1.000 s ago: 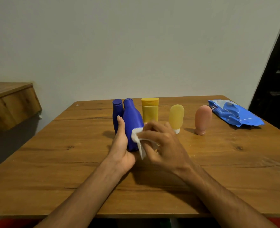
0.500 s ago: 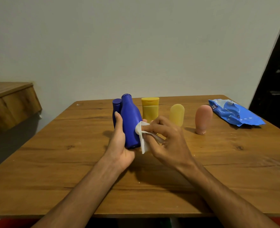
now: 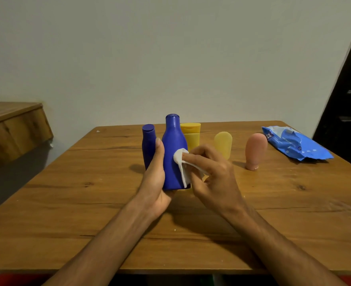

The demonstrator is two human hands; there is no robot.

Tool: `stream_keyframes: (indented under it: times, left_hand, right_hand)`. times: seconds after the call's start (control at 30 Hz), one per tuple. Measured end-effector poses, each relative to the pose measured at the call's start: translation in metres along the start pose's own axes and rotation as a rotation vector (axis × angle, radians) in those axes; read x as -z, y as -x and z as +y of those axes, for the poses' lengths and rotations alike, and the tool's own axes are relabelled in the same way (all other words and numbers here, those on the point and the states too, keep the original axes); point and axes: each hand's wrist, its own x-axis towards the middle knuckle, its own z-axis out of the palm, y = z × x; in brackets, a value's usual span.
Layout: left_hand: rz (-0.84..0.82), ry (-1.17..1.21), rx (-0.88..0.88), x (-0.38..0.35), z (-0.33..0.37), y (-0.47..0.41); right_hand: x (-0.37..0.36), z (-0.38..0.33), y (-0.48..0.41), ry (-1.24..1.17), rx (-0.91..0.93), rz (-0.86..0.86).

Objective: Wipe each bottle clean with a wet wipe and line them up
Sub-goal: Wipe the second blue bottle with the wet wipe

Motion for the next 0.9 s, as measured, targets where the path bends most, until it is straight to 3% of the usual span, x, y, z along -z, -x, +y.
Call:
stream_keyframes:
  times: [0.17, 0.37, 0.47, 0.6, 0.9]
  left_hand:
    - [0.010, -0.199, -0.106, -0.001, 0.002, -0.002]
    - [-0.143, -0.426, -0.103, -0.003, -0.002, 0.003]
    - [-0.161, -0.479, -0.131, -0.003, -0.001, 0.003]
    - [-0.106, -0.380, -0.128, -0.003, 0.000, 0.003]
    - [-0.009, -0.021, 0.052, -0.002, 0.009, 0.001]
  right_hand:
    - [0.000, 0.004, -0.001, 0.021, 0.008, 0.031]
    - [0.003, 0.006, -0.005, 0.037, 0.011, 0.237]
    - [0.004, 0.008, -0.006, 0.022, -0.010, 0.232]
    - [0.000, 0.003, -0.004, -0.015, 0.051, 0.088]
    - [-0.002, 0.002, -0.001, -0.068, 0.142, -0.103]
